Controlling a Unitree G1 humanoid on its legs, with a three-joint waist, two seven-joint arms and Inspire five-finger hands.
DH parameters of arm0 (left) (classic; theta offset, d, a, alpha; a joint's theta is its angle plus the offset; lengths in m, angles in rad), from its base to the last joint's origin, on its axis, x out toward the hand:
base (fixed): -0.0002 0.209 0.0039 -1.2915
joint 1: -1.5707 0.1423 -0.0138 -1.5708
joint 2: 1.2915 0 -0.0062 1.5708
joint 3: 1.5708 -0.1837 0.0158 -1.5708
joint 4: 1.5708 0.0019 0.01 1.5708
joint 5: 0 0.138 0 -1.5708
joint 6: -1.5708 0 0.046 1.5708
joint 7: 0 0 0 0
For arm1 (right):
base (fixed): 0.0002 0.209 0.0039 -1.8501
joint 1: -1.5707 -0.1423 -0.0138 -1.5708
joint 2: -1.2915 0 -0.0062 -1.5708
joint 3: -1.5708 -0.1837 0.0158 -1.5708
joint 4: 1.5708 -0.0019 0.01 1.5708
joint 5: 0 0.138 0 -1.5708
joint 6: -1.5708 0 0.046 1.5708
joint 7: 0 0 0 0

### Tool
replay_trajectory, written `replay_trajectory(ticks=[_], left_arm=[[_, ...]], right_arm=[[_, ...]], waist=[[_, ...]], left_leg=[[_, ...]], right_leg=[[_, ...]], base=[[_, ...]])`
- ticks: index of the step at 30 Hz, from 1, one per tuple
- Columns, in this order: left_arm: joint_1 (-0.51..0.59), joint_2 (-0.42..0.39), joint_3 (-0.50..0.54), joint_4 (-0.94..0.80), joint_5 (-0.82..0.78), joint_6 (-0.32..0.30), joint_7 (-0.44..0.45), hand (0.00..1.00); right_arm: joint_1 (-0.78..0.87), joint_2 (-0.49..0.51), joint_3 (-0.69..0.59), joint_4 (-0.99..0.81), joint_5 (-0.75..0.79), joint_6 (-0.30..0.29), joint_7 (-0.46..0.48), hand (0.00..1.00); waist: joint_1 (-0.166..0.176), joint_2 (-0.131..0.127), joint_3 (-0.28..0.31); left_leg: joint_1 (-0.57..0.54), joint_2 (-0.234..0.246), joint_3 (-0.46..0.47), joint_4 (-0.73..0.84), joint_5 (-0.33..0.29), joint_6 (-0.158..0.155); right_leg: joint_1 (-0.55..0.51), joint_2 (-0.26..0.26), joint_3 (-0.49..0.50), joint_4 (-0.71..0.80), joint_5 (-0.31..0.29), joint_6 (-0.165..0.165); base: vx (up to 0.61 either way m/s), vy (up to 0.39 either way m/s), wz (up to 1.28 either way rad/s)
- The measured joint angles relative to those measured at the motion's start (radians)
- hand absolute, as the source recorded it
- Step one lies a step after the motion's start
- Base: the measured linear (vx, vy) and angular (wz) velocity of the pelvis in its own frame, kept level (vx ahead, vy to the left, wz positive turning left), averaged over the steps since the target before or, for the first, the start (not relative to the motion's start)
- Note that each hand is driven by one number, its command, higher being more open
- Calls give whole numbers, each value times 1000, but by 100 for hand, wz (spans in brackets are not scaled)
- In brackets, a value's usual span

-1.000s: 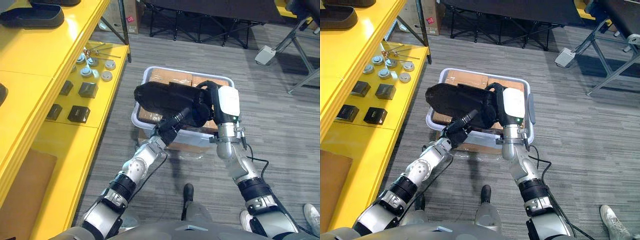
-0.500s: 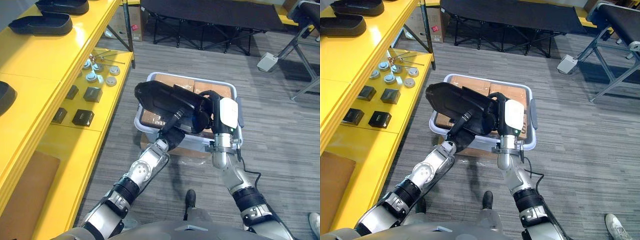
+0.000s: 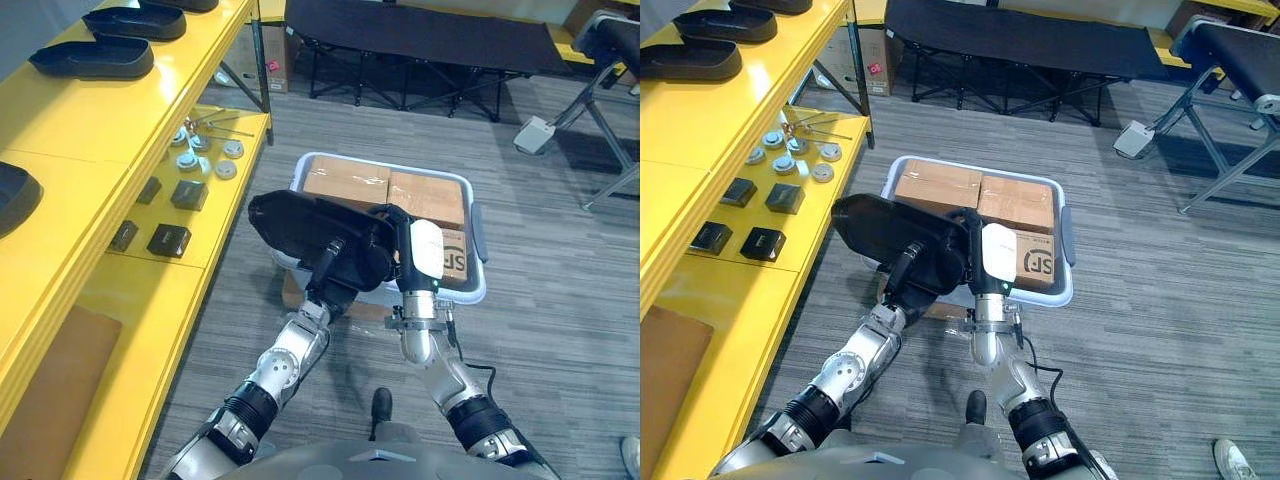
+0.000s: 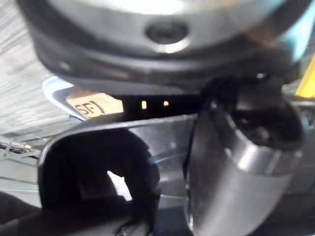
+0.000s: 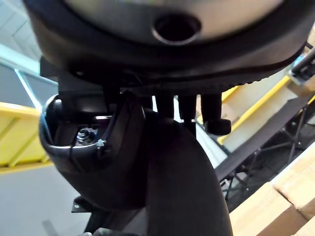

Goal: Walk over and take three plastic housings, then place them on the shelf

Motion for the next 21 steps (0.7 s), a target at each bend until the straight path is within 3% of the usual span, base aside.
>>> replay_trajectory(ticks=[3,5,7,9,12,16,18,21], left_arm=[[2,-1,-10,0,18,-27,-7,0],[6,-11,-15,-3,82,-84,-8,0],[10,-25,-14,-8,187,-153,-6,0],[15,-25,-4,-67,391,-232,53,0],[15,-29,37,-155,624,-259,143,0],[15,-36,131,-240,1058,-263,309,0],[15,-36,160,-240,1176,-264,355,0],[15,-25,287,-249,1454,-259,501,0]], right_arm=[[6,2,9,0,27,-10,-3,100],[21,8,23,0,59,-28,-6,100],[39,14,37,-6,86,-43,-23,100],[79,38,37,-42,154,-45,-28,100],[105,57,33,-95,223,-45,-25,100],[151,88,10,-154,321,-65,-12,100],[162,89,-4,-158,344,-68,-2,100],[220,91,-71,-153,399,-47,20,100]], waist=[[0,-5,-3],[1,-11,-7],[3,-14,-9],[3,-14,-9],[0,-15,-10],[-6,-13,-14],[-9,-11,-19],[-29,-6,-24]], left_leg=[[3,0,2,0,-2,0],[7,0,4,0,-4,-1],[11,0,7,0,-7,-1],[13,0,8,0,-8,-1],[18,0,14,1,-10,-2],[38,0,34,15,-29,0],[45,0,40,17,-37,-1],[45,0,44,17,-43,5]], right_leg=[[1,0,1,0,-1,0],[3,0,3,0,-3,0],[5,0,5,0,-3,0],[5,0,7,0,-3,1],[7,0,11,0,-3,1],[19,0,30,-1,-4,1],[23,0,34,-2,-5,3],[21,0,35,-3,-6,3]], base=[[-2,-4,-1],[-2,-5,-2],[-1,-7,-3],[0,0,0],[-10,-8,-7],[-9,-4,-13],[-9,-2,-8],[-5,-3,-3]])
